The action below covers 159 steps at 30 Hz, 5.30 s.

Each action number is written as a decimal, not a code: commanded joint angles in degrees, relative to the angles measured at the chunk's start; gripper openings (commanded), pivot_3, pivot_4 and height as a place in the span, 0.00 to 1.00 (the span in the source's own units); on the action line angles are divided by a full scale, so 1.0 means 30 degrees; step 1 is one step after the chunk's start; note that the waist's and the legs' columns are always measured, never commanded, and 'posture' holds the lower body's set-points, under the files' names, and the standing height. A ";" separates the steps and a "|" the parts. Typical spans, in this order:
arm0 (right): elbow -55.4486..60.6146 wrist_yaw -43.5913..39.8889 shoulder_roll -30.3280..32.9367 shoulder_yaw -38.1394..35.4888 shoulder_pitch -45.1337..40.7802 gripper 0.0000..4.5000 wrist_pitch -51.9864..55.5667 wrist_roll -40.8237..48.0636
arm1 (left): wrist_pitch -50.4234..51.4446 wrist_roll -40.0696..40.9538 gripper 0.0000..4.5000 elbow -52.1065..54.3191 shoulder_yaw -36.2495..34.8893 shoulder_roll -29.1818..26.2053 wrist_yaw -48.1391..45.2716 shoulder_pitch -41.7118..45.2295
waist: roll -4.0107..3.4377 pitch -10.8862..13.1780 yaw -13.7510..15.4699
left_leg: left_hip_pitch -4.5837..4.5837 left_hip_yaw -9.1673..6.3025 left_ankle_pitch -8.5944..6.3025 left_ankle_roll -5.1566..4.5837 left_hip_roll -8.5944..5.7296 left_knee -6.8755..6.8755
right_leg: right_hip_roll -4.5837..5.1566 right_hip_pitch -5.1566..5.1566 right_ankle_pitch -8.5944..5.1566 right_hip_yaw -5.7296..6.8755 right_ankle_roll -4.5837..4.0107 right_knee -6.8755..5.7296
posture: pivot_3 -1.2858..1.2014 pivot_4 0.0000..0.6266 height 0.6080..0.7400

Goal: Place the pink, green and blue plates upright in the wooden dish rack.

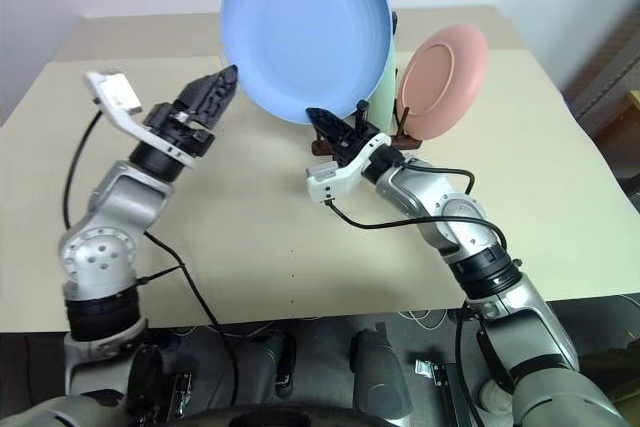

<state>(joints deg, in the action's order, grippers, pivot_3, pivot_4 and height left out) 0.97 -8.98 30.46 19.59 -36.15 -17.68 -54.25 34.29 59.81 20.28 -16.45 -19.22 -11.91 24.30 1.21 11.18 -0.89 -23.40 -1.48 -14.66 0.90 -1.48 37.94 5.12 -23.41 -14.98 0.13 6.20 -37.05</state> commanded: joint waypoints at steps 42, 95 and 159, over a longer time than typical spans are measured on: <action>-0.2849 -0.6404 -0.5344 -1.3904 -0.5845 0.00 2.1049 3.7916 | -0.0028 -0.3509 0.97 -0.1858 -0.0857 -0.8855 -1.3998 -0.1902 | -0.0046 0.0026 -0.0052 | -0.0021 0.0071 -0.0020 -0.0048 0.0041 -0.0244 | 0.0037 -0.0168 0.0032 -0.0025 -0.0057 0.0014 | 0.52 0.24 1.00; -0.3027 -0.7064 -0.5717 -1.2674 -0.5152 0.00 2.0529 3.6802 | -0.2918 -0.5084 0.97 -0.1999 -0.1224 -0.7795 -1.4356 -0.2630 | -0.0043 0.0018 -0.0044 | -0.0017 0.0069 -0.0020 -0.0048 0.0059 -0.0237 | 0.0016 -0.0168 0.0035 -0.0025 -0.0060 0.0007 | 0.52 0.24 1.00; -0.1483 -0.6735 -0.6413 -1.1608 -0.3590 0.00 1.9534 3.5942 | -0.2339 -0.4788 0.97 -0.1406 -0.1118 -0.7864 -1.3915 -0.2568 | -0.0045 0.0019 -0.0055 | -0.0020 0.0071 -0.0020 -0.0048 0.0063 -0.0239 | 0.0011 -0.0178 0.0036 -0.0026 -0.0060 0.0004 | 0.52 0.24 1.00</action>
<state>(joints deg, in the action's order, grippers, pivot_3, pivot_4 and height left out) -6.30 -28.93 11.22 -15.01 -46.28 42.08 53.34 27.25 44.49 14.24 -18.79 -42.36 -53.56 16.11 1.08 11.24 -1.06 -23.46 -1.27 -14.72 0.75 -1.30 37.23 5.16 -23.95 -14.87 0.05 6.01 -37.03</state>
